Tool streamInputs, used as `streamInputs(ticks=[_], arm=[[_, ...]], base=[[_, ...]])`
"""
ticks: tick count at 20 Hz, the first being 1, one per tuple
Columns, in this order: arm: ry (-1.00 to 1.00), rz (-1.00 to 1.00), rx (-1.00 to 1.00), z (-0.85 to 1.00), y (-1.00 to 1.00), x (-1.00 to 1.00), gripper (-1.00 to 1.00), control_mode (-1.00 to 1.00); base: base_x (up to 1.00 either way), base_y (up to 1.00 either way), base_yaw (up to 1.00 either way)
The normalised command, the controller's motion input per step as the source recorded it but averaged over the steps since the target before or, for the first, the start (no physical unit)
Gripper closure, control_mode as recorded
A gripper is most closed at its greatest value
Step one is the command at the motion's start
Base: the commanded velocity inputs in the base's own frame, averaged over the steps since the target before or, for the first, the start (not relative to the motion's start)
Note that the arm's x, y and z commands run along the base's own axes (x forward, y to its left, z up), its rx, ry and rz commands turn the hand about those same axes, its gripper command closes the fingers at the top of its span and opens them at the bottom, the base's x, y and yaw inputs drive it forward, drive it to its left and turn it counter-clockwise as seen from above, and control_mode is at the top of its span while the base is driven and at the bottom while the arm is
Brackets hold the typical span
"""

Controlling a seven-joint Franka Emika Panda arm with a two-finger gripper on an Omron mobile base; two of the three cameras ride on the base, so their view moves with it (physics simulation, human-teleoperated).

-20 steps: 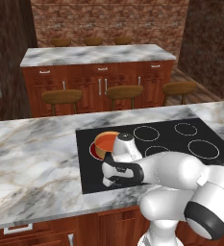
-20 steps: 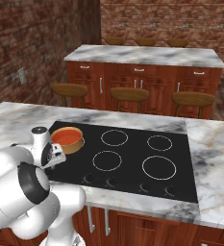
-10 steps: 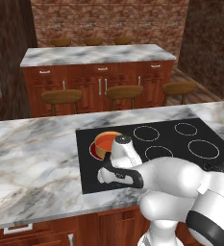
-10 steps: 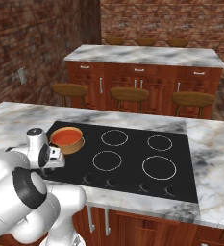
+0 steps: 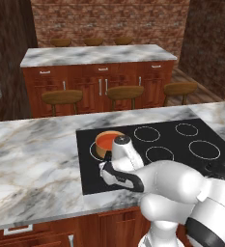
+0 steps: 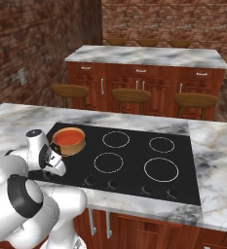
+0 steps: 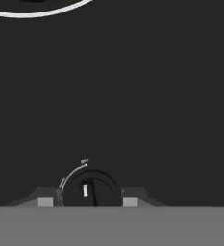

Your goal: Wait until the marinara sauce is simmered to a deep red color and then turn off the stove.

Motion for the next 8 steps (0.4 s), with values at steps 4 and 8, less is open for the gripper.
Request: streamInputs(ticks=[4,8], arm=[[-0.09,-0.64,0.1,-0.32,-0.31,-0.69,1.0,-1.0],[-0.13,-0.63,0.09,-0.25,-0.27,-0.72,1.0,-1.0]], base=[[0.0,0.0,0.0],[0.0,0.0,0.0]])
